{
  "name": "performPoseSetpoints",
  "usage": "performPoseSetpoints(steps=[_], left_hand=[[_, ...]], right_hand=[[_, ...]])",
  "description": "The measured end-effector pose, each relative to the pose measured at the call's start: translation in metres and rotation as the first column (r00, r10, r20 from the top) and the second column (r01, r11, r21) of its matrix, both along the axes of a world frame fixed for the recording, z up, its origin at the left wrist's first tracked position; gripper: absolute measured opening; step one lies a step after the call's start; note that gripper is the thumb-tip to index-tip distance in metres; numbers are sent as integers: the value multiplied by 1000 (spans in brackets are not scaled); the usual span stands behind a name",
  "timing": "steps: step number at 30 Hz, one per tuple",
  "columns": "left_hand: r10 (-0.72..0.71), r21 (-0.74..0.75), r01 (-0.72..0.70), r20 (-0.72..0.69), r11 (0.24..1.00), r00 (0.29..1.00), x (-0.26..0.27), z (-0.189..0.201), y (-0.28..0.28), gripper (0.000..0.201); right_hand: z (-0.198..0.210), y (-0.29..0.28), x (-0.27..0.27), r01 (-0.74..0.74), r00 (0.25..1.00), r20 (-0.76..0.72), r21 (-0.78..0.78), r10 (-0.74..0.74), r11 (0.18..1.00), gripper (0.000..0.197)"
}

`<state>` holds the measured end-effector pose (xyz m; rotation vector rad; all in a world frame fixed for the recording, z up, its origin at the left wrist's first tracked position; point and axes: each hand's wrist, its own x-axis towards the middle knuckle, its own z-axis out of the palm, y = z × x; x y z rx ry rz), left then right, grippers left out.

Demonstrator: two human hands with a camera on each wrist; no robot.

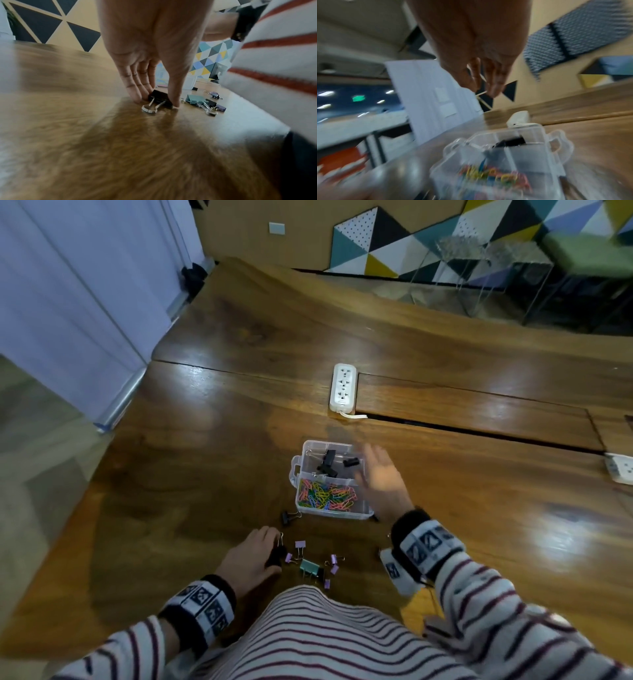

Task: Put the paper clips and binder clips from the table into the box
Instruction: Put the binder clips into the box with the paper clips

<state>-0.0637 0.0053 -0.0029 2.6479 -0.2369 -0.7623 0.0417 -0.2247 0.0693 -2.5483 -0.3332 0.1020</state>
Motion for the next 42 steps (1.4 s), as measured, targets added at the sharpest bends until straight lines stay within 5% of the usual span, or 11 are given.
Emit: performPoseSetpoints(steps=[2,6,10,17,21,26,32,36,42], left_hand=[[-7,-16,7,14,1000,1000,-1,-1,2,50],[8,-90,-4,42,996,999,6,7,12,43],[48,-174,-26,121,984,991,38,35,17,34],[-43,-324,125,248,938,968,135,66,-19,31],[-114,-163,151,219,975,969,174,53,-47,40],[-155,-138,175,140,975,978,175,37,-55,47],[-207,-151,244,223,958,953,152,36,-38,39],[-252,-42,265,207,963,945,139,25,-44,32],[-100,-176,159,307,971,946,155,28,-52,15]], right_hand=[[-4,8,-29,-301,953,-5,-89,302,949,32],[-41,21,-70,-697,713,-155,-263,683,667,34],[-66,29,-83,-772,631,-251,-297,734,562,37],[-64,35,-86,-783,618,-362,-214,697,583,52],[-74,27,-83,-657,715,-350,-41,605,753,48],[-55,-3,-63,-220,901,-324,234,289,947,21],[-41,-37,-14,193,927,-370,342,-57,920,20],[-35,-27,24,268,900,-419,319,-118,909,26],[-26,-16,40,295,886,-440,292,-146,910,41]])
